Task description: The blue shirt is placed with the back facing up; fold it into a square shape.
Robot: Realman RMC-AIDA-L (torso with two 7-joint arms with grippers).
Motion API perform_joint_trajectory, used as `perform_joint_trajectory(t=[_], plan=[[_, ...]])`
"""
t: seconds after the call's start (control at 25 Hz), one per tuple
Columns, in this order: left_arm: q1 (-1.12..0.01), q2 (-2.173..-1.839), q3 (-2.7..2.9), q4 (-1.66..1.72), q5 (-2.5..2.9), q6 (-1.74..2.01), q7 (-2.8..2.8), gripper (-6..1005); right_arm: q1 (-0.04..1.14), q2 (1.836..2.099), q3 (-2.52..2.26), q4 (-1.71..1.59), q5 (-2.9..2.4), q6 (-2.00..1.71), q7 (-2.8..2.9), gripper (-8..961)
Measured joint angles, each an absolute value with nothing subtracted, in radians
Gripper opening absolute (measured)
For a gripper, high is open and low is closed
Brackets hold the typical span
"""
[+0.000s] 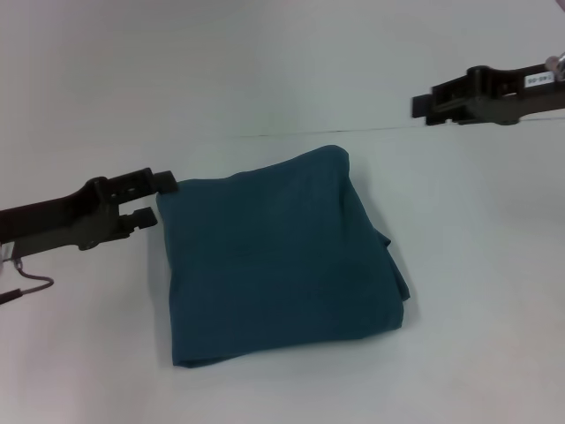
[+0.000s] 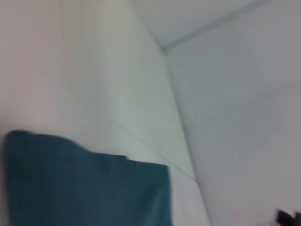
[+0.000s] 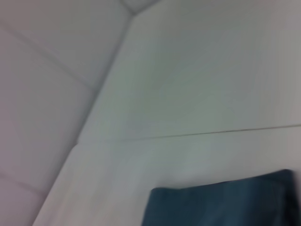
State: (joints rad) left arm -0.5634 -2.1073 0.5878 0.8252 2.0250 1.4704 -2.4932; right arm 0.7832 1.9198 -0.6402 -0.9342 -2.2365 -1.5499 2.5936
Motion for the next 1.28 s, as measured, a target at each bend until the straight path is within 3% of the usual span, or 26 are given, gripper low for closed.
perform_joint_trajectory(t=[0.2, 0.44, 0.64, 1.28], plan=[[-0.561, -2.091, 0.518, 0.825, 2.010, 1.630, -2.273, 855, 0.761, 1.972, -0.652, -0.921, -2.195, -1.593, 2.380, 331], [-0.522, -2.077, 0.484, 0.839, 2.065, 1.821, -1.970, 855, 0.721, 2.018, -0.690, -0.887, -2.193, -1.642, 2.107, 552], [-0.502, -2.087, 0.488, 0.845, 2.158, 1.823, -1.867, 853, 0.654, 2.066, -0.696, -0.834, -2.192, -1.653, 1.940, 766], [-0.495, -2.119, 0.640, 0.834, 2.175, 1.777, -1.753, 851, 0.639, 2.084, -0.690, -0.587, -2.182, -1.655, 1.754, 726]])
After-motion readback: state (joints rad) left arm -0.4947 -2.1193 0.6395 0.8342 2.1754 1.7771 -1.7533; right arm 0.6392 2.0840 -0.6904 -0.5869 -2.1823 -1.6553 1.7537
